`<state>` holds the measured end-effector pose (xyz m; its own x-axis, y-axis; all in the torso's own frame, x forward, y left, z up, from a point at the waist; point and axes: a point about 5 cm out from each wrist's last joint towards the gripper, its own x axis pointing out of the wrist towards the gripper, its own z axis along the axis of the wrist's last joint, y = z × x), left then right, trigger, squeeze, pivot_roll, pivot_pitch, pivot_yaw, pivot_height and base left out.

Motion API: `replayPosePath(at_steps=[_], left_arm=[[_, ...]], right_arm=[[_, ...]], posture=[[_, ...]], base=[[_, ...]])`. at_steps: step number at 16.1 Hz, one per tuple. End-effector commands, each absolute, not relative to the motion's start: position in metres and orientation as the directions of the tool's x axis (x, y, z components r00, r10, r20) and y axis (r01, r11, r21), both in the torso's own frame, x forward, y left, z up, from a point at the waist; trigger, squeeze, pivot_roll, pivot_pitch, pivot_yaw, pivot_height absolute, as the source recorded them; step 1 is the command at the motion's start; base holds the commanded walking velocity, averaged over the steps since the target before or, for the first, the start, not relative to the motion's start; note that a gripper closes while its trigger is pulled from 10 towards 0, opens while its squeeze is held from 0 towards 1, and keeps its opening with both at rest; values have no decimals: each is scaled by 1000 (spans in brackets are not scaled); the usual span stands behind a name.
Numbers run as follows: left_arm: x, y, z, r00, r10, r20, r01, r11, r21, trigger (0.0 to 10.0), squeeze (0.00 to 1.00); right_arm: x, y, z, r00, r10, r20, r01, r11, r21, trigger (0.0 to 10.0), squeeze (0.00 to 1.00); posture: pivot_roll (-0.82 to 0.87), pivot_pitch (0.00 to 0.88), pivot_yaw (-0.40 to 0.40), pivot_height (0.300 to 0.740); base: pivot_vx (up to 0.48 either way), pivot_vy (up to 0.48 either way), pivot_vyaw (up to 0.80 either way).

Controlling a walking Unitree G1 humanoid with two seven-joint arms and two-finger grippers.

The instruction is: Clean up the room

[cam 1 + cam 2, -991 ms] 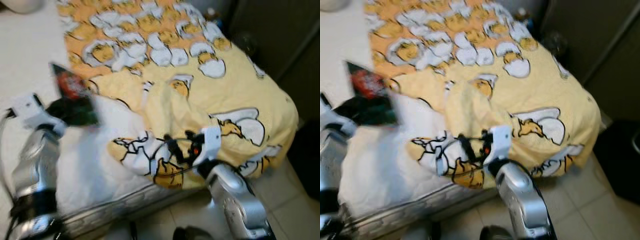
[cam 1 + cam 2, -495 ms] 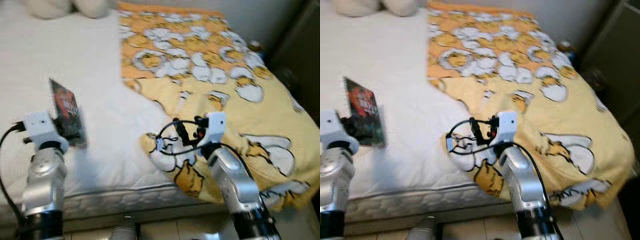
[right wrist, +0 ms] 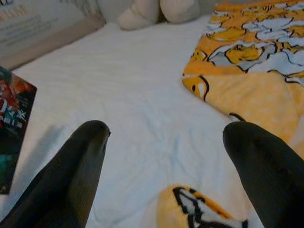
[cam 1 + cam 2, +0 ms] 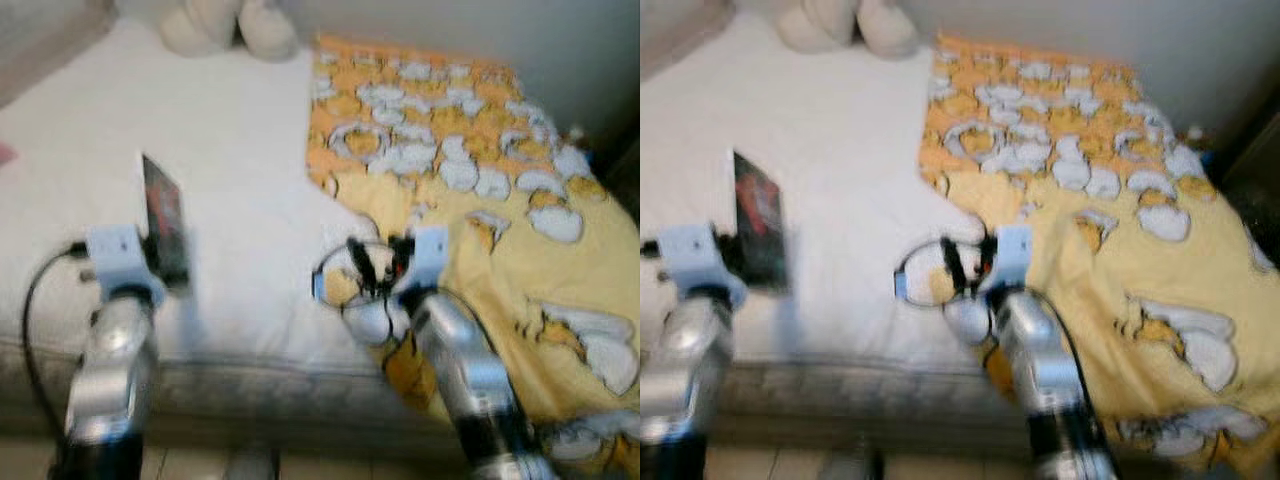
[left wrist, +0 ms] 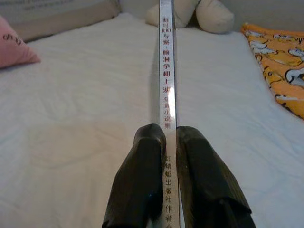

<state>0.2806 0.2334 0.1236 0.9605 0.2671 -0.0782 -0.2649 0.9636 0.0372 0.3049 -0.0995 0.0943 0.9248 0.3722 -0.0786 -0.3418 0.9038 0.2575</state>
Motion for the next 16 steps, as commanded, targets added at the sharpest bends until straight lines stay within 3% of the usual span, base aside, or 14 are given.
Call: replayPosePath(at_steps=[1, 6, 7, 8, 10, 11, 16], left_arm=[[283, 225, 135, 971, 235, -31, -234, 971, 38, 0, 0], [283, 222, 137, 974, 224, -26, -222, 973, 64, 0, 0], [283, 220, 136, 977, 213, -32, -210, 975, 70, 0, 0], [285, 216, 132, 979, 197, -48, -194, 979, 68, 0, 0], [290, 213, 127, 982, 171, -74, -167, 984, 61, 0, 0], [293, 213, 128, 984, 165, -69, -161, 985, 58, 0, 0], [306, 203, 132, 996, 66, -63, -62, 996, 60, 0, 0]], right_arm=[[308, -106, 97, 932, 355, -66, -329, 910, 254, 10000, 173], [309, -105, 92, 929, 363, -70, -335, 906, 258, 10000, 188], [308, -106, 91, 933, 354, -71, -326, 911, 251, 10000, 278], [309, -110, 91, 944, 323, -67, -300, 925, 233, 10000, 282], [309, -118, 96, 969, 245, -16, -245, 969, 23, 10000, 173], [309, -122, 99, 980, 197, 13, -196, 978, -74, 10000, 0], [301, -131, 96, 993, 111, 51, -106, 991, -83, 10000, 0]], posture=[[166, 0, -71, 740], [178, 0, -77, 740], [174, 0, -76, 740], [168, 0, -74, 740], [160, 0, -68, 740], [152, 0, -64, 740], [121, 0, -44, 740]], base=[[0, 0, 456], [0, 0, 455], [0, 0, 450], [0, 0, 450], [0, 0, 222], [0, 0, 0], [0, 92, 0]])
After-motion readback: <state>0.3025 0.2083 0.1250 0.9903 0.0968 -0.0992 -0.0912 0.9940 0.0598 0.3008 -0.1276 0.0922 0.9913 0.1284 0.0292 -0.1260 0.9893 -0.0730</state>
